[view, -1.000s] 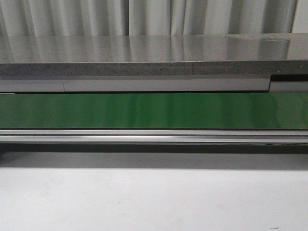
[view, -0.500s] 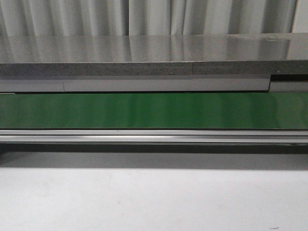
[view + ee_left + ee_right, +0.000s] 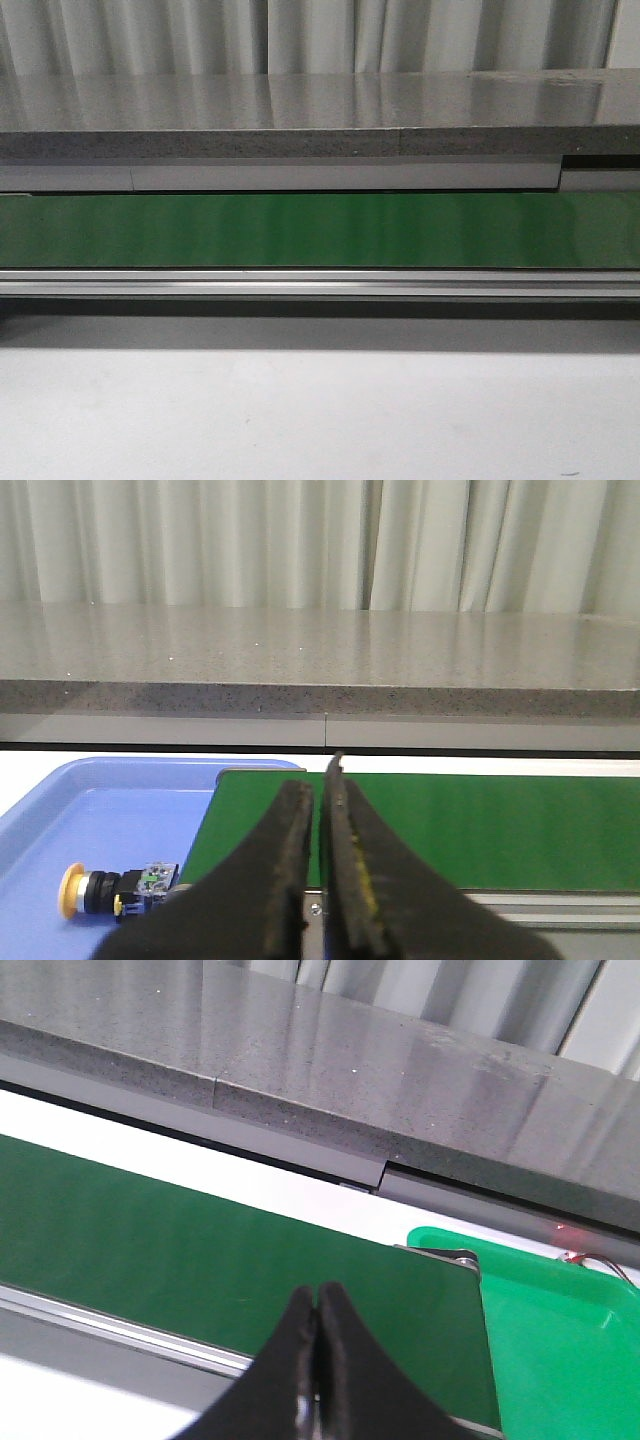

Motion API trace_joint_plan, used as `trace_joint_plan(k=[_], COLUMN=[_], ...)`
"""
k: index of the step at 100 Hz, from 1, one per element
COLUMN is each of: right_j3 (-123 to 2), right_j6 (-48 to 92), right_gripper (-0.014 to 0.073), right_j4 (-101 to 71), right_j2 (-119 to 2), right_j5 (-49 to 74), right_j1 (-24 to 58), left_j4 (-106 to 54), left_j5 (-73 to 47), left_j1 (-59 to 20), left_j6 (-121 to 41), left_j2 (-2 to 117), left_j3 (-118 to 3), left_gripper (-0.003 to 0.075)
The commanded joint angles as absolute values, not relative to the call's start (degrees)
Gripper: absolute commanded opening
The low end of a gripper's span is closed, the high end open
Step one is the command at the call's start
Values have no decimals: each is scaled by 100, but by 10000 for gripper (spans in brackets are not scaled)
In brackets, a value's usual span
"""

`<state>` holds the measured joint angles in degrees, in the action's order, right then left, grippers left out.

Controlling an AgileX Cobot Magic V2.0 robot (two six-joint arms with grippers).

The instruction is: Move button from right to left

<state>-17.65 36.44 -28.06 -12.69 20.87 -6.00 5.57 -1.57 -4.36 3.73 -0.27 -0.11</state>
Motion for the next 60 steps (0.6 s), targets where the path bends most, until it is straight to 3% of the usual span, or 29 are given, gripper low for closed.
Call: trace_joint_plan(k=[1,60], right_j3=[-1925,-1925], right_j6=[3696,3637], right_gripper=[-67,-67], right_j4=[-2898,-2879], right_j2=[-1317,-1317], right_j5=[1697,1657], right_j1=[-592,-575], left_j4=[541,541], left_j5=[288,288], left_j1=[-486,-486], left_j6=[437,437], left_j2=[-235,-235], left_j3=[223,223], left_gripper=[5,5])
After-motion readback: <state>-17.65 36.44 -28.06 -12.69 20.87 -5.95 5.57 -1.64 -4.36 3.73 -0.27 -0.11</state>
